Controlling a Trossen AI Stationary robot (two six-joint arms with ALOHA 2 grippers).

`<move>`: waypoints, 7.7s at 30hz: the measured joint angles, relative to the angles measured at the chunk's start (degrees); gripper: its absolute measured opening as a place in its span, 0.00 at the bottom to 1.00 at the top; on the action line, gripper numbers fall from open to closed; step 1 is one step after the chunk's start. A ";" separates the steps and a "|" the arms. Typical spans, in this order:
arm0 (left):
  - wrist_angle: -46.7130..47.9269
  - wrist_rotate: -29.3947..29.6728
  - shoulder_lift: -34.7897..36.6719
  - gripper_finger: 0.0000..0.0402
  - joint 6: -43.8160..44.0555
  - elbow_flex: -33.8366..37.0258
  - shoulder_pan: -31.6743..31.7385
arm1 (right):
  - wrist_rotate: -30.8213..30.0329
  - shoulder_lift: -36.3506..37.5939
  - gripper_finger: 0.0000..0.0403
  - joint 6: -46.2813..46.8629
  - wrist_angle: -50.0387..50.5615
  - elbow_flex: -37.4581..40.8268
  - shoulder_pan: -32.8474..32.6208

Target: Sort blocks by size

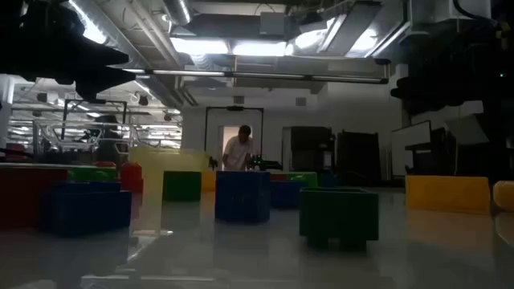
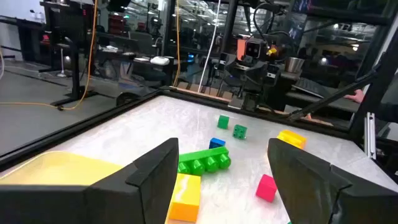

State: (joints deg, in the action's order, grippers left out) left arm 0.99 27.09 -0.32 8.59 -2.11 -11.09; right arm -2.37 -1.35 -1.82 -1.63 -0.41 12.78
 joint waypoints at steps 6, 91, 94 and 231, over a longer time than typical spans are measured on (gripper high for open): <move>0.00 0.00 0.00 0.59 0.01 -0.01 0.00 | -0.02 -0.02 0.65 0.02 0.00 -0.02 0.00; -0.22 2.08 0.00 0.59 -4.27 0.03 0.00 | -2.15 -26.86 0.65 1.01 36.34 -33.77 0.00; -0.20 2.07 0.01 0.59 -4.23 0.02 0.00 | -2.14 -36.65 0.65 -0.42 42.33 -38.49 0.00; 36.66 -11.92 -58.86 0.59 32.88 -36.70 -14.91 | 0.25 -100.88 0.63 -21.01 38.75 -88.21 -1.59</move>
State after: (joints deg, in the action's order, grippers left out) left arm 37.65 15.17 -59.18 41.47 -38.81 -26.01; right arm -2.12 -102.23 -22.83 37.12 -88.62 11.19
